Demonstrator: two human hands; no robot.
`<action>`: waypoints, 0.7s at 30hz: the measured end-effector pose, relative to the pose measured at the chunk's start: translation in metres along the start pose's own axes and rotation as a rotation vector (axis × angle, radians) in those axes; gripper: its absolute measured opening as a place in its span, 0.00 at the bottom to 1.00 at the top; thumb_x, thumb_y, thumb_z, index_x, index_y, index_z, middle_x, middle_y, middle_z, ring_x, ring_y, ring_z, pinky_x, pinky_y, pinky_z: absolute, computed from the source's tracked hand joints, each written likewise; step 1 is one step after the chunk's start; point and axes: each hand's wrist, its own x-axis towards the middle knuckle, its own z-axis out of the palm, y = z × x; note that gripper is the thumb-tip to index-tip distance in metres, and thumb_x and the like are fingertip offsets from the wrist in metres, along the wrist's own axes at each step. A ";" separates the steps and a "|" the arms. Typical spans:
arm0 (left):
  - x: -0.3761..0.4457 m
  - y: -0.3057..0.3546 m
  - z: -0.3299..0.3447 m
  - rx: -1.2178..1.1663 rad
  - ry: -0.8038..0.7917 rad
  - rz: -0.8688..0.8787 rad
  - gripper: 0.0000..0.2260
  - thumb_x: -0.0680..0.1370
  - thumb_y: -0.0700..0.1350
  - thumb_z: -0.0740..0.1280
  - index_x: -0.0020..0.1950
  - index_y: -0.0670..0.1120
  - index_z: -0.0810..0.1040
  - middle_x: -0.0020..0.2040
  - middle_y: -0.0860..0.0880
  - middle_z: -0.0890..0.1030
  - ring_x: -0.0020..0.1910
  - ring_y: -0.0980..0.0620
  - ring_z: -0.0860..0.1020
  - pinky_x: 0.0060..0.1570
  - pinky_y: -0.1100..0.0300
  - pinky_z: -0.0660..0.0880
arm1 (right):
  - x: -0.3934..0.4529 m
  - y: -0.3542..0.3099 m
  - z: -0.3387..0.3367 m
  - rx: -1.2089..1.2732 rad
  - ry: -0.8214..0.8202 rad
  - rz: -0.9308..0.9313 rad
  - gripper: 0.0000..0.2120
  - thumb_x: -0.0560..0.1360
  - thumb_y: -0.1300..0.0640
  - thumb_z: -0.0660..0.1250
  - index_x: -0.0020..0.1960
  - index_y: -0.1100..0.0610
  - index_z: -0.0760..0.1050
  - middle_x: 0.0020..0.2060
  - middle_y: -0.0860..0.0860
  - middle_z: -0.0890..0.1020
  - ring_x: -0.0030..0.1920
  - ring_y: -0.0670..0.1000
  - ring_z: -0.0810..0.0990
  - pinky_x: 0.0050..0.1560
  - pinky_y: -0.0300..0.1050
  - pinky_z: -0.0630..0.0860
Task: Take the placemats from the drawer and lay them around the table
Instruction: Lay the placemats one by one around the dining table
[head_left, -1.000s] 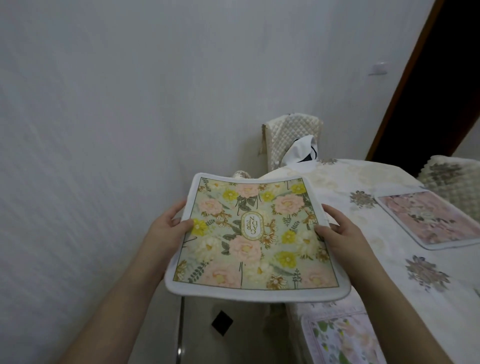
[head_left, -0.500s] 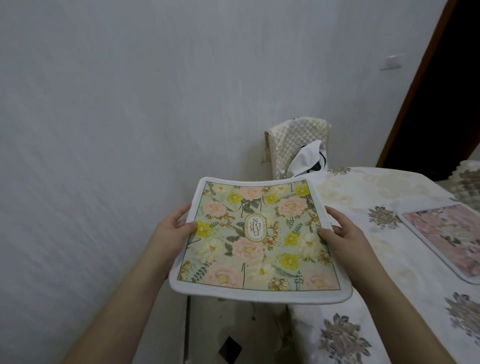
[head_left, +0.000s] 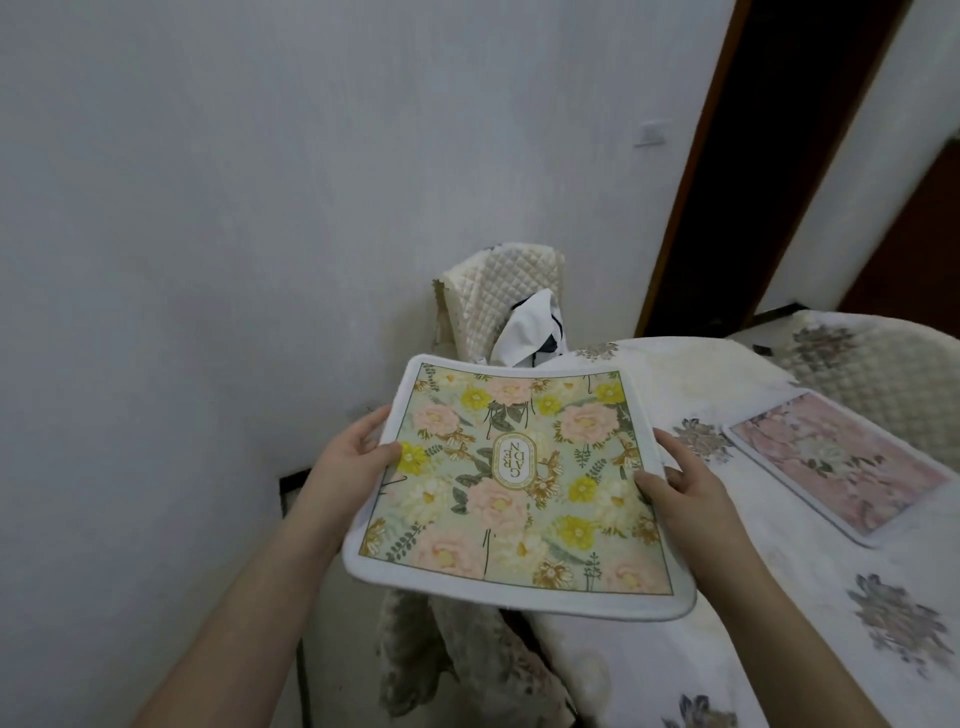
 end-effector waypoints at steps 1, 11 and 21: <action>0.011 0.002 0.005 0.005 -0.033 -0.001 0.20 0.81 0.36 0.64 0.70 0.53 0.72 0.52 0.44 0.85 0.40 0.47 0.86 0.33 0.55 0.81 | 0.002 0.003 0.000 0.006 0.032 0.008 0.21 0.79 0.62 0.63 0.67 0.41 0.69 0.42 0.45 0.86 0.38 0.48 0.86 0.38 0.48 0.80; 0.106 -0.003 0.092 0.096 -0.347 -0.013 0.21 0.81 0.38 0.65 0.70 0.56 0.72 0.52 0.46 0.86 0.49 0.43 0.85 0.53 0.41 0.79 | 0.013 0.039 -0.050 0.056 0.310 0.085 0.21 0.80 0.61 0.63 0.68 0.42 0.70 0.41 0.43 0.86 0.39 0.48 0.86 0.33 0.42 0.80; 0.162 -0.007 0.197 0.176 -0.524 -0.060 0.17 0.81 0.37 0.66 0.66 0.53 0.72 0.48 0.45 0.86 0.49 0.42 0.85 0.48 0.47 0.81 | 0.038 0.087 -0.103 0.154 0.481 0.174 0.23 0.79 0.58 0.65 0.71 0.43 0.67 0.45 0.46 0.87 0.43 0.51 0.86 0.48 0.60 0.82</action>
